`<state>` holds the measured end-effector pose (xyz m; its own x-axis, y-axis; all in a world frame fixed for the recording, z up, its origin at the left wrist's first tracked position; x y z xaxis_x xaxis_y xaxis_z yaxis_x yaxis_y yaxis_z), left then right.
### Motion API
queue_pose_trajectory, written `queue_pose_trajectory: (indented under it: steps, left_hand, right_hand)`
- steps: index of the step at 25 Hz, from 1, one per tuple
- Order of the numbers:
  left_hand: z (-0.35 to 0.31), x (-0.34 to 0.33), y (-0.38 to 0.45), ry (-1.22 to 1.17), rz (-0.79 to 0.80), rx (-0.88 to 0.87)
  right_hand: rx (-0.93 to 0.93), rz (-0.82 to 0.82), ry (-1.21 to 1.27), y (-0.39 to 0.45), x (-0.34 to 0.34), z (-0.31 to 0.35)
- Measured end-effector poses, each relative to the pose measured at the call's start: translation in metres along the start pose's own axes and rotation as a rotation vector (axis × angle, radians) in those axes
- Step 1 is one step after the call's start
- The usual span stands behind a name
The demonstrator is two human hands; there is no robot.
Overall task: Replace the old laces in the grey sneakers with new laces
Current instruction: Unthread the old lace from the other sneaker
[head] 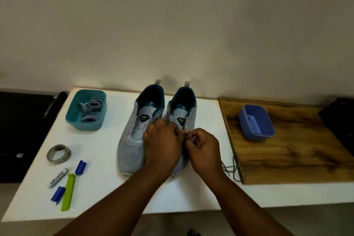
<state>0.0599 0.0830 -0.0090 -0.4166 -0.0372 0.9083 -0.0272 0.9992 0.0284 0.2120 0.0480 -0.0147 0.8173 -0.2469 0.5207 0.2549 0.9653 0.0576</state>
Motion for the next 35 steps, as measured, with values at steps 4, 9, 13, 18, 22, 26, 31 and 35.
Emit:
queue_pose_trajectory:
  steps: [4, 9, 13, 18, 22, 26, 31, 35]
  left_hand:
    - [0.004, -0.004, 0.004, -0.087, 0.04, 0.008]
    - [-0.003, -0.011, -0.002, -0.068, 0.08, -0.036]
    - [-0.005, -0.022, -0.015, -0.099, 0.069, -0.035]
    - [0.001, -0.019, -0.018, -0.19, 0.002, 0.047]
    - [0.003, -0.021, -0.015, -0.261, 0.04, 0.112]
    - [0.004, -0.022, -0.014, -0.27, 0.054, 0.126]
    - [0.008, -0.027, -0.01, -0.296, 0.086, 0.128]
    - [0.008, -0.023, -0.01, -0.374, 0.073, 0.166]
  right_hand:
    - [0.024, 0.028, 0.065, 0.001, -0.003, 0.0]
    - [-0.19, 0.049, 0.365, 0.01, -0.002, -0.027]
    - [-0.278, 0.096, 0.387, 0.01, -0.006, -0.034]
    - [-0.051, 0.094, 0.102, 0.013, -0.008, -0.023]
    - [-0.124, 0.05, 0.311, 0.011, -0.008, -0.031]
    - [-0.204, -0.011, 0.247, 0.007, -0.012, -0.04]
    - [-0.082, 0.065, 0.215, 0.012, -0.008, -0.033]
    - [-0.08, 0.117, 0.265, 0.013, -0.013, -0.037]
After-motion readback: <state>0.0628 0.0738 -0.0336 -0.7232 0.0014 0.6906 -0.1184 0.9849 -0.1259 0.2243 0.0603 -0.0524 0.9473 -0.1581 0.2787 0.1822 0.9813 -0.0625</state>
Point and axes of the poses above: each hand's wrist, its own y-axis towards the middle knuckle, its own x-axis out of the back of the hand, z = x × y, the point moved 9 cm from there along y, towards the middle knuckle, and after that the axes turned 4 degrees about y, right-handed, at the moved point
